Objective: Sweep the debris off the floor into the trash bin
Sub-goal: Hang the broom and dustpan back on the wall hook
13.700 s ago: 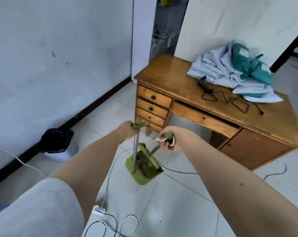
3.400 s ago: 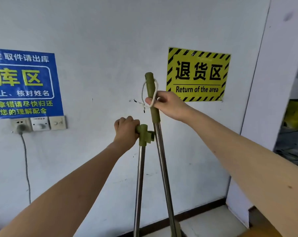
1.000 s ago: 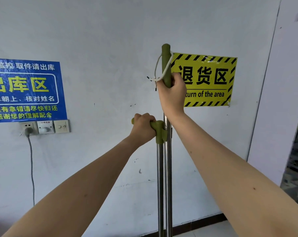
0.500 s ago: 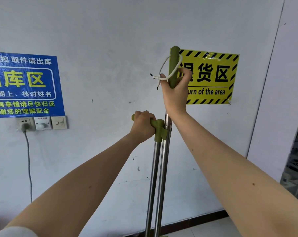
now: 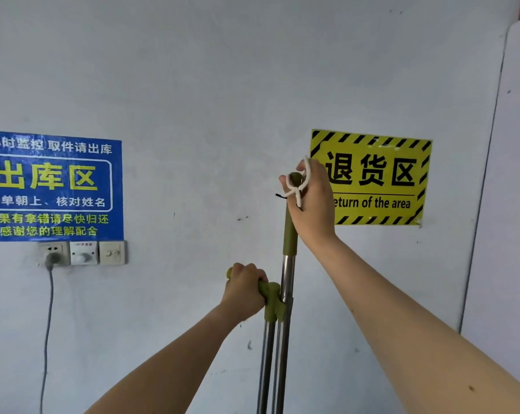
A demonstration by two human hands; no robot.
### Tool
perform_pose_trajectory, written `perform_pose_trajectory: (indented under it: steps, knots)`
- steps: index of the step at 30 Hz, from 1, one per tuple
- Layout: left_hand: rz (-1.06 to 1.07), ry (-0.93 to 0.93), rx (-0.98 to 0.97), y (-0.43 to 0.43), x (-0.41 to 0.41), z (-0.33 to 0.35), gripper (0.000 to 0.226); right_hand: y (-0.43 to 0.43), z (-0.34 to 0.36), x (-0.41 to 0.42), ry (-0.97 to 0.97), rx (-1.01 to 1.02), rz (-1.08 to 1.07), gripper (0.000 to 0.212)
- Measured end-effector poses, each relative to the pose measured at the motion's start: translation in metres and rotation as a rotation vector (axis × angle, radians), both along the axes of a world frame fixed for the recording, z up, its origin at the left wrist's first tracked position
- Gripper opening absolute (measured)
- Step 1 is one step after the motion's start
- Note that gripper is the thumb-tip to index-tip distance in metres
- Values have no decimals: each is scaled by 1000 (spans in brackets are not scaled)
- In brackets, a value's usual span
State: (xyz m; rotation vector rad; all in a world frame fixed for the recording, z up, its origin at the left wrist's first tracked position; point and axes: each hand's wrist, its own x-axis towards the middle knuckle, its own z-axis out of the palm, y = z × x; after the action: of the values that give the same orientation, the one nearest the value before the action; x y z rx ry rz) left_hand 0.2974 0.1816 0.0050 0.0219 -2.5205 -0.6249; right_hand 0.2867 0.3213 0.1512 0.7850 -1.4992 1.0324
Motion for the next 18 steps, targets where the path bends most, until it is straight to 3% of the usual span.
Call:
perform_pose_trajectory:
  steps: [4,8,14,18]
  knots:
    - [60,-49,-13,-18,-19,-11,22,-21,1,-30,-151,4,-1,7]
    - [108,-132,-36,-42,-46,-23,23,-46,-8,-67,-155,-3,72,11]
    - [54,-281,-425,-83,-95,-23,1,-84,-1,-126,-330,2,147,22]
    - [-5,-532,-531,-109,-119,-18,33,-103,-1,-152,-329,183,115,35]
